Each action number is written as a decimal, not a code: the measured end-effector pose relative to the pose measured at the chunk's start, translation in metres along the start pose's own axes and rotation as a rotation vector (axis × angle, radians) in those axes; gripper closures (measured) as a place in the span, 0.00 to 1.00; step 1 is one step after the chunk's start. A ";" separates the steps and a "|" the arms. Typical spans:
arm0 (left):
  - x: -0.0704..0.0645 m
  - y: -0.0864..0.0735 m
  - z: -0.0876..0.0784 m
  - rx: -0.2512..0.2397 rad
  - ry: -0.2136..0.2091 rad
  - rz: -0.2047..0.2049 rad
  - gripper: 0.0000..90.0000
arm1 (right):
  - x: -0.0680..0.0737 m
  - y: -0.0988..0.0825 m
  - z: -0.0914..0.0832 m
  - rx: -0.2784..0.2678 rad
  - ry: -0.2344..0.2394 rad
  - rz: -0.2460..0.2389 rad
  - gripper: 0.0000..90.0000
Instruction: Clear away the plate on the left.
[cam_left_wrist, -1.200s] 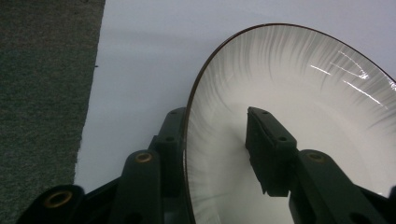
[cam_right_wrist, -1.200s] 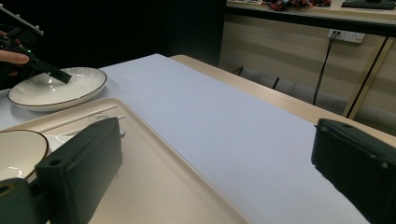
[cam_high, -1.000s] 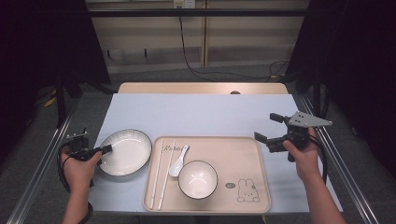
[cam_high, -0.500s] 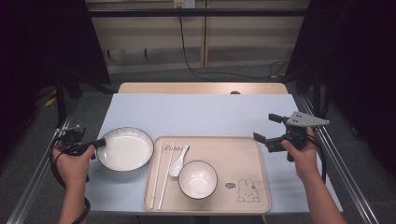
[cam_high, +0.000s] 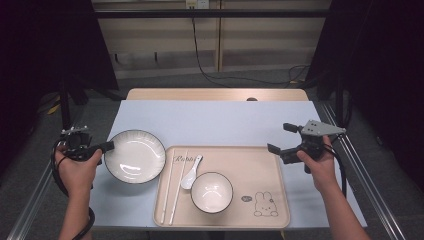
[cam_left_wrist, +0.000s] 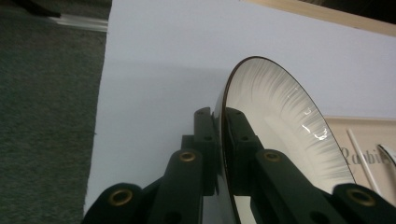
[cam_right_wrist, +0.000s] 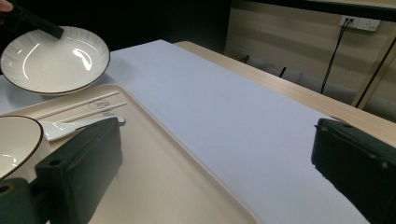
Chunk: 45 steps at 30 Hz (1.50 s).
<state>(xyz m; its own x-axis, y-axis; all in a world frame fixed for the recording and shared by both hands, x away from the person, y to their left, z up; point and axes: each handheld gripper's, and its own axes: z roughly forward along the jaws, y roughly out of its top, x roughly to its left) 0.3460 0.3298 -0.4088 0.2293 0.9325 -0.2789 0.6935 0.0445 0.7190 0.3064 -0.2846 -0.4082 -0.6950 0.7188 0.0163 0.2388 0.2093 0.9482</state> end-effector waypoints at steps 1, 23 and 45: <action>-0.001 0.000 0.001 0.002 -0.005 0.008 0.94 | 0.000 0.000 0.000 0.000 -0.001 0.000 0.02; 0.026 -0.043 0.042 0.095 -0.066 -0.183 0.90 | 0.000 0.001 -0.004 -0.007 -0.003 0.003 0.02; -0.012 0.011 0.014 0.016 -0.098 -0.089 0.93 | 0.002 0.000 0.005 0.001 -0.004 -0.015 0.01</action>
<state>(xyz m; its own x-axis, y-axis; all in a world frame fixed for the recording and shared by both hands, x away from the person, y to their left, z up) 0.3603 0.3144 -0.4070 0.2315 0.8856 -0.4025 0.7246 0.1191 0.6788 0.3079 -0.2798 -0.4094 -0.6956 0.7185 0.0007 0.2291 0.2209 0.9480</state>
